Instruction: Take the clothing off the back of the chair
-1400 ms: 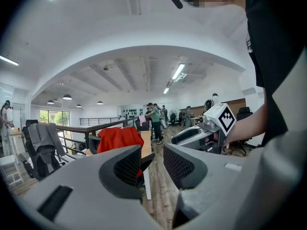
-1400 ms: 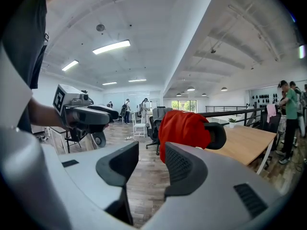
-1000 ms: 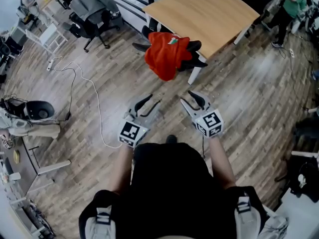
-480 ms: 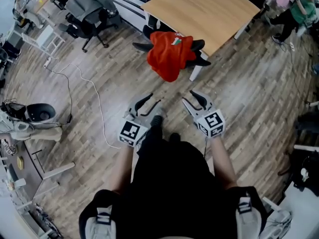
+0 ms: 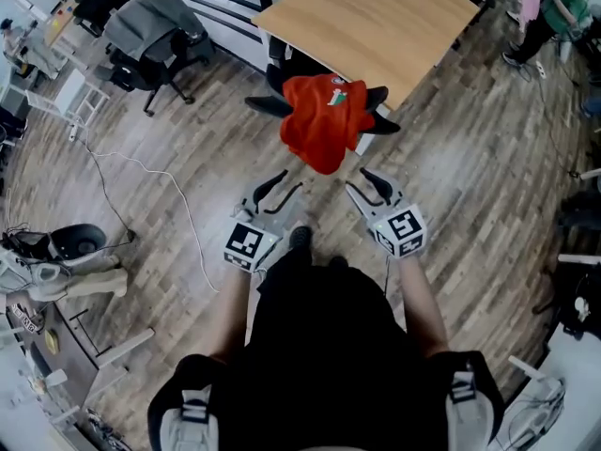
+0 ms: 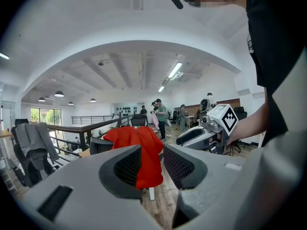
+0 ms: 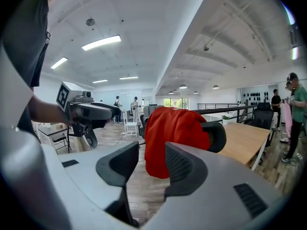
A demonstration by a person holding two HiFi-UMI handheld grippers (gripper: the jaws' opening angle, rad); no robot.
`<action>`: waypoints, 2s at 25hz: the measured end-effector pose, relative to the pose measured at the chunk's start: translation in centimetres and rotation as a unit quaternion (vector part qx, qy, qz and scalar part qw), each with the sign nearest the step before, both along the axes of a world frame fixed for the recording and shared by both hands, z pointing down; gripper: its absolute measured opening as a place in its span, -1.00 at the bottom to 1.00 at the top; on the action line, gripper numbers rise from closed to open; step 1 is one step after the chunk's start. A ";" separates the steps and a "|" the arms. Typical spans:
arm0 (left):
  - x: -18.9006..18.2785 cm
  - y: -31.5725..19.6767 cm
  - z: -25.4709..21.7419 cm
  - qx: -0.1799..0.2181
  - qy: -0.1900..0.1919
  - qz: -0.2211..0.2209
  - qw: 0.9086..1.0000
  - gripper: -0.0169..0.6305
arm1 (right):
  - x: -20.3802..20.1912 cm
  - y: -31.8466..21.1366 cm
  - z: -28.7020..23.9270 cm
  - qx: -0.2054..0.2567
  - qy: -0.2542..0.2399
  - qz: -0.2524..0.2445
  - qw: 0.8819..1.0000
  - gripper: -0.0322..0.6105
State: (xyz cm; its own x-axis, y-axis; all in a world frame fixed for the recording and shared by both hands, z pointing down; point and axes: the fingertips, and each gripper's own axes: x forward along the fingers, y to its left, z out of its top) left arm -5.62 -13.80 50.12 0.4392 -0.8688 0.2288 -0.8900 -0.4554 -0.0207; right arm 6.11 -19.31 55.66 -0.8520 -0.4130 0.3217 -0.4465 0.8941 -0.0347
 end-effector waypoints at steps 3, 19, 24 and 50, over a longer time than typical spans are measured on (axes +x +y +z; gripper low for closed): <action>-0.7 -1.6 0.0 0.001 0.000 0.015 1.000 -0.51 | -0.6 -1.1 -0.2 -0.003 -0.001 0.015 1.000 -0.36; -5.0 -9.6 0.2 0.011 0.012 0.085 0.996 -0.51 | -3.5 -7.3 -0.5 0.006 -0.002 0.089 0.996 -0.15; -6.1 -10.9 1.1 0.004 0.014 0.107 0.994 -0.51 | -4.2 -8.2 -0.2 -0.007 0.001 0.118 0.993 -0.07; -6.3 -16.2 3.6 -0.059 0.050 0.141 0.987 -0.28 | -5.0 -13.4 -1.0 -0.008 0.008 0.115 0.993 0.30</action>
